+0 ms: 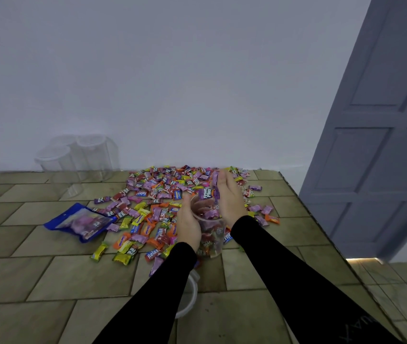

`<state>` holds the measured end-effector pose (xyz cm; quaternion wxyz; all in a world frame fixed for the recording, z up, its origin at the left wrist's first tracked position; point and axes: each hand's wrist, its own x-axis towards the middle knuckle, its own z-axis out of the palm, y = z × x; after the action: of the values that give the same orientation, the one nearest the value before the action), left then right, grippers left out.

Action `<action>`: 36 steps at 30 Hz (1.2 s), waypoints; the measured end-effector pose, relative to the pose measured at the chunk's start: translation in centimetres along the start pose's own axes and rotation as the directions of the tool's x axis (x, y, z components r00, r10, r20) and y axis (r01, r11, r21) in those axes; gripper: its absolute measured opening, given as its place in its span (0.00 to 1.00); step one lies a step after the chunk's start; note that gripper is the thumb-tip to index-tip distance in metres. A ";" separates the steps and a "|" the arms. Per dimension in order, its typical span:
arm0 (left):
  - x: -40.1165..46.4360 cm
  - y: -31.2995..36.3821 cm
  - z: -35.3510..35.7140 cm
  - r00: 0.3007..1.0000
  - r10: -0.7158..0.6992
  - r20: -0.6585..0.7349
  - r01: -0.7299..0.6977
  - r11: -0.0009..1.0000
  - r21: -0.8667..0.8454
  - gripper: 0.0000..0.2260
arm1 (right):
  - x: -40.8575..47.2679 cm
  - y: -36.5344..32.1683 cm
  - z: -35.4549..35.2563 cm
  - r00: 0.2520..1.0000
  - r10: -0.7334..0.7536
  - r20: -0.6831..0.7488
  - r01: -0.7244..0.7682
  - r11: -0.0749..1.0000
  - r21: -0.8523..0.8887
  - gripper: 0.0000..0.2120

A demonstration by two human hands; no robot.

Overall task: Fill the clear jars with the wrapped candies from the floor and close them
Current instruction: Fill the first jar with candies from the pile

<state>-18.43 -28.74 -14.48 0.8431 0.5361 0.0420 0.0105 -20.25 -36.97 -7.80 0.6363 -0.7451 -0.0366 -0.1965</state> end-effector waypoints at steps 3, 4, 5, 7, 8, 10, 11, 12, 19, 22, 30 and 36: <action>0.4 -0.3 -0.5 1.000 -0.004 0.002 0.004 1.000 0.004 0.24 | 0.2 0.3 0.3 0.996 -0.015 0.092 0.017 1.000 -0.020 0.17; 0.6 -0.4 -0.7 1.000 0.006 0.001 -0.006 1.000 0.016 0.24 | 0.2 0.5 0.4 0.993 -0.015 0.118 0.020 0.999 -0.043 0.15; 0.7 -0.6 -0.8 1.000 0.020 -0.002 -0.020 0.999 0.032 0.24 | 0.3 0.7 0.5 0.991 -0.019 0.132 0.028 0.997 -0.069 0.15; 0.8 -0.7 -0.9 0.999 0.035 -0.009 -0.034 0.998 0.062 0.24 | 0.2 1.0 0.4 0.988 -0.018 0.155 0.030 0.997 -0.074 0.15; 0.8 -0.6 -0.9 0.999 0.033 -0.001 -0.032 0.997 0.065 0.24 | 0.2 1.1 0.4 0.987 -0.005 0.163 0.013 0.999 -0.051 0.15; 0.7 -0.6 -0.8 0.999 0.033 0.013 -0.033 0.998 0.050 0.24 | 0.2 1.1 0.2 0.983 0.004 0.182 -0.002 1.000 -0.012 0.15; 0.7 -0.5 -0.7 1.000 0.029 0.009 -0.030 0.999 0.043 0.24 | 0.1 1.0 0.2 0.982 0.000 0.188 0.003 1.000 -0.016 0.15; 0.7 -0.4 -0.6 1.000 0.026 0.000 -0.026 0.999 0.038 0.23 | 0.1 0.8 0.2 0.981 -0.012 0.193 0.014 1.000 -0.011 0.15; 0.6 -0.3 -0.6 1.000 0.028 0.001 -0.028 0.999 0.042 0.23 | -0.1 0.6 -0.2 0.963 -0.100 0.252 0.068 0.989 0.132 0.03; 0.6 -0.1 -0.6 0.999 0.042 0.018 -0.043 0.997 0.058 0.23 | 0.1 1.2 -0.1 0.968 -0.071 0.241 0.044 0.993 0.114 0.07; 0.5 -0.1 -0.6 0.997 0.047 0.066 -0.051 0.997 0.060 0.24 | 0.1 1.2 -0.7 0.944 -0.143 0.298 0.121 0.989 0.090 0.16; 0.1 0.8 -0.8 0.998 -0.026 0.064 0.022 0.998 0.063 0.23 | 0.1 1.3 -1.0 0.947 -0.170 0.273 0.151 0.984 0.090 0.16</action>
<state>-18.33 -27.65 -14.08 0.8269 0.5617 0.0213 -0.0185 -19.97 -38.16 -8.83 0.6316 -0.7378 -0.1932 -0.1394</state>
